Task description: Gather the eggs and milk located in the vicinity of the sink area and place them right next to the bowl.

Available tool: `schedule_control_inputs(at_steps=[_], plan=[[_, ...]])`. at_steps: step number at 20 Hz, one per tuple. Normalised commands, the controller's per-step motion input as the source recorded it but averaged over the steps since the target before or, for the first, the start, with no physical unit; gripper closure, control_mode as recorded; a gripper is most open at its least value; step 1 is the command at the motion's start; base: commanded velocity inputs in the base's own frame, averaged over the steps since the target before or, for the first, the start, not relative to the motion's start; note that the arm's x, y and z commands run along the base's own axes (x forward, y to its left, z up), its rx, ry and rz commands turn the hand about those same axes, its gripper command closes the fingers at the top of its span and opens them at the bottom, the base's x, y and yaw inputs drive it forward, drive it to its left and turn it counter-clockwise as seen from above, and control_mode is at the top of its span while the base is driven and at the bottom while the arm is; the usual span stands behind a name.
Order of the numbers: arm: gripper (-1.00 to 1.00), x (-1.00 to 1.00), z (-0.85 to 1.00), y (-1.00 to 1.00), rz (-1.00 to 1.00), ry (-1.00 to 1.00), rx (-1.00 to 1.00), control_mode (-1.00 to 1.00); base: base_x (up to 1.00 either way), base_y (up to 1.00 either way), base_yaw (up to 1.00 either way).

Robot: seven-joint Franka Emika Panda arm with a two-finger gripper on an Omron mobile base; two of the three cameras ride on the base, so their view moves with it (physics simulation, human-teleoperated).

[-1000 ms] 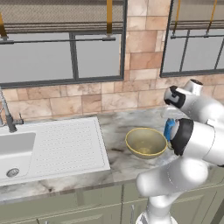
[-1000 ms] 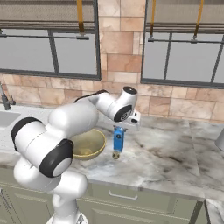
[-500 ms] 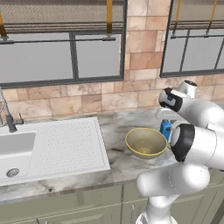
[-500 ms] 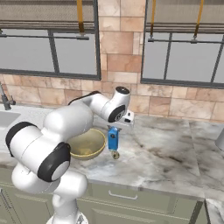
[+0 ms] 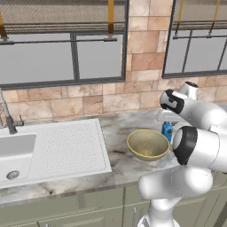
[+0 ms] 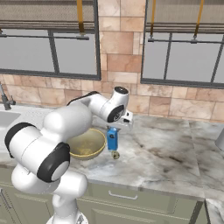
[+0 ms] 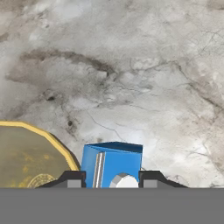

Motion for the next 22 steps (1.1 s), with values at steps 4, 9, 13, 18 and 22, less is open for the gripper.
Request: schedule_control_inputs(at_steps=[4,9,13,18,22], plan=[[1.0,0.0,0.0,0.15,0.0,0.07,0.0,-1.0,0.0,0.0,0.0],[1.0,0.0,0.0,0.11,0.0,0.06,0.0,-1.0,0.0,0.0,0.0],[1.0,0.0,0.0,0.09,0.0,0.04,0.0,-1.0,0.0,0.0,0.0],[1.0,0.0,0.0,0.04,0.0,0.0,0.0,-1.0,0.0,0.0,0.0],[-1.0,-0.08,0.0,0.0,0.0,-0.02,0.0,-1.0,0.0,0.0,0.0]])
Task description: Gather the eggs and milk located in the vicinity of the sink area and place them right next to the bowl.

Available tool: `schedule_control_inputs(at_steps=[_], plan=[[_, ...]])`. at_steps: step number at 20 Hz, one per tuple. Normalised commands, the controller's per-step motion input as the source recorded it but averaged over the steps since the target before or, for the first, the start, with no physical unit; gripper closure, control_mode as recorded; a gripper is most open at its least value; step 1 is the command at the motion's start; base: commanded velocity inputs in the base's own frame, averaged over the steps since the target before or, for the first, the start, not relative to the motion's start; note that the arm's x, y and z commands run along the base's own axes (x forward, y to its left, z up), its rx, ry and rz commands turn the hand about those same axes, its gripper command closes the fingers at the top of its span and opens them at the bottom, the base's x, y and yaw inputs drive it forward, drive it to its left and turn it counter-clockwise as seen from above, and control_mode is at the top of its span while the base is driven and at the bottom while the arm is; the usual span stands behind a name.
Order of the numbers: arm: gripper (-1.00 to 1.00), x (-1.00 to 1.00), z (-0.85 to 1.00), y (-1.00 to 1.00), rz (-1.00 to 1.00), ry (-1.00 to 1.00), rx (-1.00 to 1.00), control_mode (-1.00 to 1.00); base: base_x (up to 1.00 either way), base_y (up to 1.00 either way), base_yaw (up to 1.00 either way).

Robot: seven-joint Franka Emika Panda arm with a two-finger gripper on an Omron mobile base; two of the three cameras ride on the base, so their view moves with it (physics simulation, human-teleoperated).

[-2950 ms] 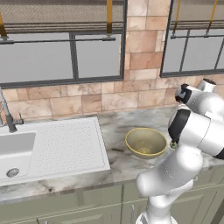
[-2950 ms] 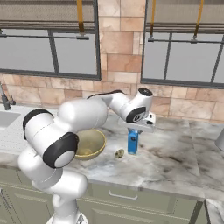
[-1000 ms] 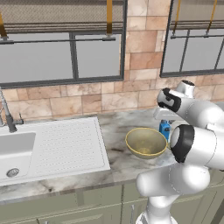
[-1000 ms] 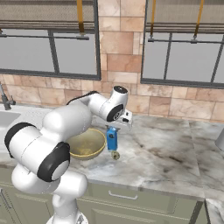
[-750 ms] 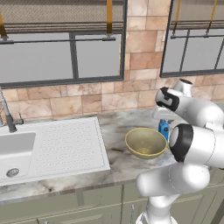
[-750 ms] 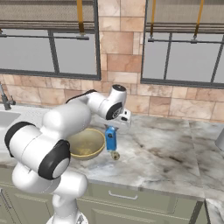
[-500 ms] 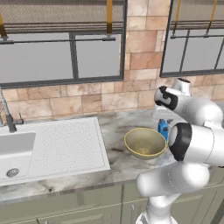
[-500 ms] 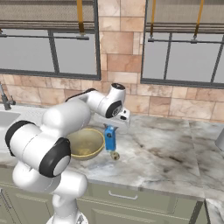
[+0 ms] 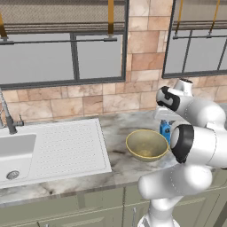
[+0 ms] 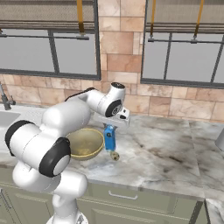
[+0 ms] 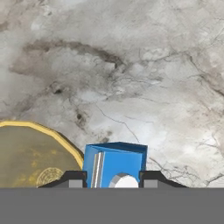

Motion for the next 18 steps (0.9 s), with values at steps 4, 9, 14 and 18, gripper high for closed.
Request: schedule_control_inputs(at_steps=[4,9,14,18], plan=[[-1.0,-0.16,0.0,-0.01,0.0,-0.05,0.0,-1.0,0.0,0.0,0.0],[-1.0,-0.14,0.0,-0.01,0.0,-0.07,0.0,-1.0,0.0,0.0,0.0],[-1.0,-0.06,0.09,0.0,0.0,-0.08,0.0,-1.0,0.0,0.0,0.0],[-1.0,0.0,0.22,-0.08,0.0,-0.04,0.01,-1.0,0.0,0.0,0.0]])
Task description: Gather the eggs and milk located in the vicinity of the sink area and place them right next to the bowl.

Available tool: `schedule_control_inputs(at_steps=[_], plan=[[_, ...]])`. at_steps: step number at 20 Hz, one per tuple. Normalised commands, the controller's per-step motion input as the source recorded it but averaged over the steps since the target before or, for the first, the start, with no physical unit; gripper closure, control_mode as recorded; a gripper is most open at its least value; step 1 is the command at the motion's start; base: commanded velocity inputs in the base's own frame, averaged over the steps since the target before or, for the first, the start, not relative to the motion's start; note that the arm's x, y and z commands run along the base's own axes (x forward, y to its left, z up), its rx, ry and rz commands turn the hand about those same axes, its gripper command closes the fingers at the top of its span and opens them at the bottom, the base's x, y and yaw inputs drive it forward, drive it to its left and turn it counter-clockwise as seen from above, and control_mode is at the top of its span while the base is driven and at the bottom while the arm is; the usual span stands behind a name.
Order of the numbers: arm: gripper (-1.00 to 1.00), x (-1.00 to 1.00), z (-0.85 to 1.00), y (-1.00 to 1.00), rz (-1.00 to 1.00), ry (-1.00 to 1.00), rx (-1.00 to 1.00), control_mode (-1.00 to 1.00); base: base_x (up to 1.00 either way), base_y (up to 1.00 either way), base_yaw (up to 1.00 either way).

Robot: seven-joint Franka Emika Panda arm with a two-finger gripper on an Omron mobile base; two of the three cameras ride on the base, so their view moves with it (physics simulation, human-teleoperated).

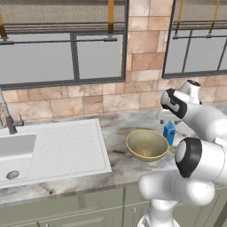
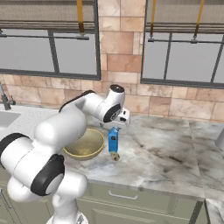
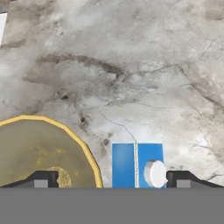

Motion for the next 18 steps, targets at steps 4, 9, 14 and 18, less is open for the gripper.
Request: schedule_control_inputs(at_steps=[4,9,14,18], plan=[[-1.0,-0.02,0.34,-0.11,0.0,-0.04,0.0,-1.0,0.0,0.0,0.0],[-1.0,-0.31,0.31,-0.3,0.0,-0.02,0.0,-1.0,0.0,0.0,0.0],[-1.0,-0.6,0.02,-0.4,0.0,0.0,0.0,-1.0,0.0,0.0,0.0],[-1.0,-0.47,-0.03,-0.23,0.09,0.0,0.0,-1.0,0.0,0.0,0.0]])
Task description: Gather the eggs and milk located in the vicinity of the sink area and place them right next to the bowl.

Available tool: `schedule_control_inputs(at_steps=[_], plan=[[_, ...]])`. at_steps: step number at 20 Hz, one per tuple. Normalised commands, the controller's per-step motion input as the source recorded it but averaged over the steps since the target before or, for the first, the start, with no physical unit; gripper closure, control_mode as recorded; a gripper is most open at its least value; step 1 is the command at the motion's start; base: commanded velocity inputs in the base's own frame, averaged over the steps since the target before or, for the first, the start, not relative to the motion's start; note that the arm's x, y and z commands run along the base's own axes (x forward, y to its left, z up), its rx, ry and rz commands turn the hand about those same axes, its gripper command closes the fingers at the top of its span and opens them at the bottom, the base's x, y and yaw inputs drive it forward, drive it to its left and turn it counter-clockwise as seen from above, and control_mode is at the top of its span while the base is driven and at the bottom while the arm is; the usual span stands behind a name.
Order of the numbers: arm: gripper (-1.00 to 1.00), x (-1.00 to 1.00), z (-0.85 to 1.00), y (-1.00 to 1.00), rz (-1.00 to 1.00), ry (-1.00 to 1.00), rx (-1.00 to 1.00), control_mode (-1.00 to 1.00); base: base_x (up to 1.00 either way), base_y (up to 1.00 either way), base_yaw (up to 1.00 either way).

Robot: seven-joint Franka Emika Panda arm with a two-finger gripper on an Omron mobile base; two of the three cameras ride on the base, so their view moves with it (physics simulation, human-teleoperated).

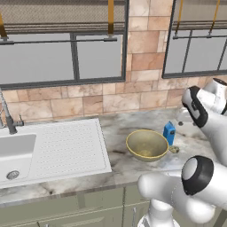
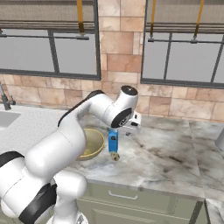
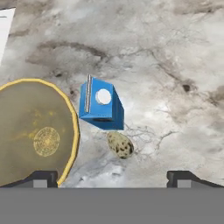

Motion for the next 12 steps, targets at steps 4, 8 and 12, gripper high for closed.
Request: schedule_control_inputs(at_steps=[4,8,12], plan=[[-1.0,-0.35,-0.18,-0.46,0.21,0.0,0.0,-1.0,0.0,0.0,0.0],[-1.0,-0.21,-0.26,-0.46,0.31,-0.03,-0.01,-1.0,0.0,0.0,0.0],[-1.0,-0.02,-0.34,-0.34,0.4,-0.08,-0.02,-1.0,0.0,0.0,0.0]])
